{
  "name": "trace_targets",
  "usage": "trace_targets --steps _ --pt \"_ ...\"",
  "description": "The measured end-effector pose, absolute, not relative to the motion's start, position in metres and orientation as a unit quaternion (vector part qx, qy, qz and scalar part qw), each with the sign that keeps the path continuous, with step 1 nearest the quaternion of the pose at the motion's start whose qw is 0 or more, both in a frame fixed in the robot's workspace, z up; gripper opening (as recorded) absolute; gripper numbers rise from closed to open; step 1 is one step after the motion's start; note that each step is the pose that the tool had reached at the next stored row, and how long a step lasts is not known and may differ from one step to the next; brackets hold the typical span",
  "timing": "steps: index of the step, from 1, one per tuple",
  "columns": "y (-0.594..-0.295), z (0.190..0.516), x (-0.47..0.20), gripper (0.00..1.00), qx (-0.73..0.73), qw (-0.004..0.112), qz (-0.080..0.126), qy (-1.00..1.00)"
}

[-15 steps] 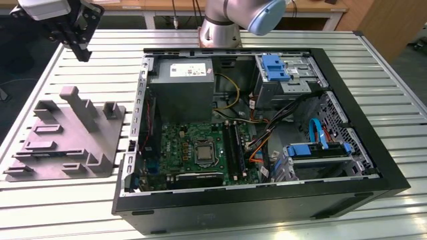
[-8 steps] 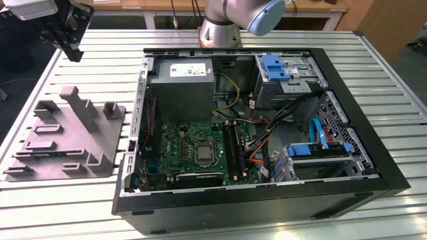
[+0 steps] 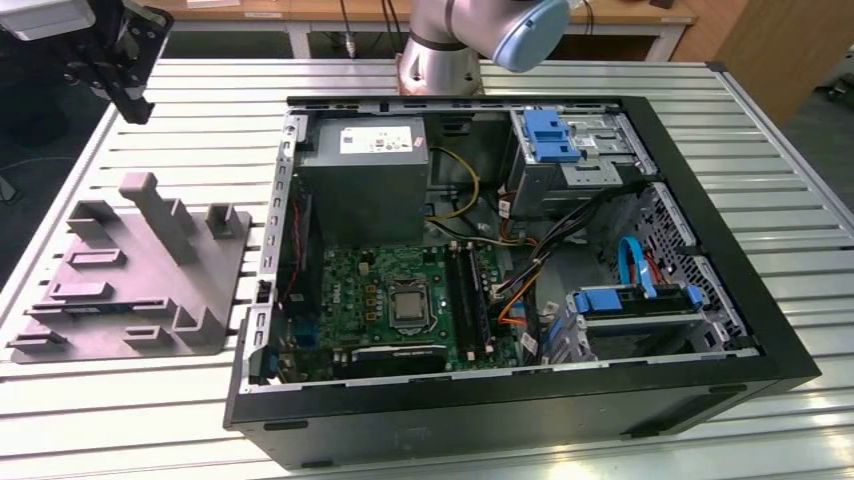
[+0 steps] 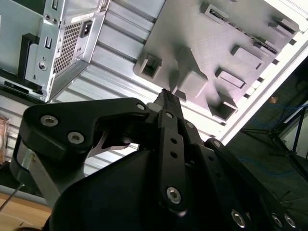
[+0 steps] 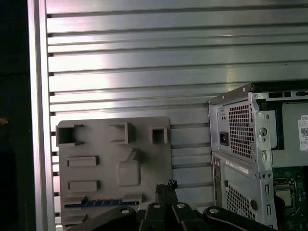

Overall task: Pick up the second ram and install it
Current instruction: 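Reach for the second ram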

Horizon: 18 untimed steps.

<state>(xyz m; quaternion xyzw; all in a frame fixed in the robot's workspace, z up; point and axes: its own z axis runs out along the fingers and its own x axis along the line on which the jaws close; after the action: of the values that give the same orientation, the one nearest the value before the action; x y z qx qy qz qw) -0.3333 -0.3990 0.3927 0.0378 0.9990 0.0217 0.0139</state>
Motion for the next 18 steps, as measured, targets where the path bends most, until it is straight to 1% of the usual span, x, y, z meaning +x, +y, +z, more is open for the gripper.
trace_targets --steps 18 --pt "-0.399 0.393 -0.355 0.1 0.038 0.014 0.022 0.999"
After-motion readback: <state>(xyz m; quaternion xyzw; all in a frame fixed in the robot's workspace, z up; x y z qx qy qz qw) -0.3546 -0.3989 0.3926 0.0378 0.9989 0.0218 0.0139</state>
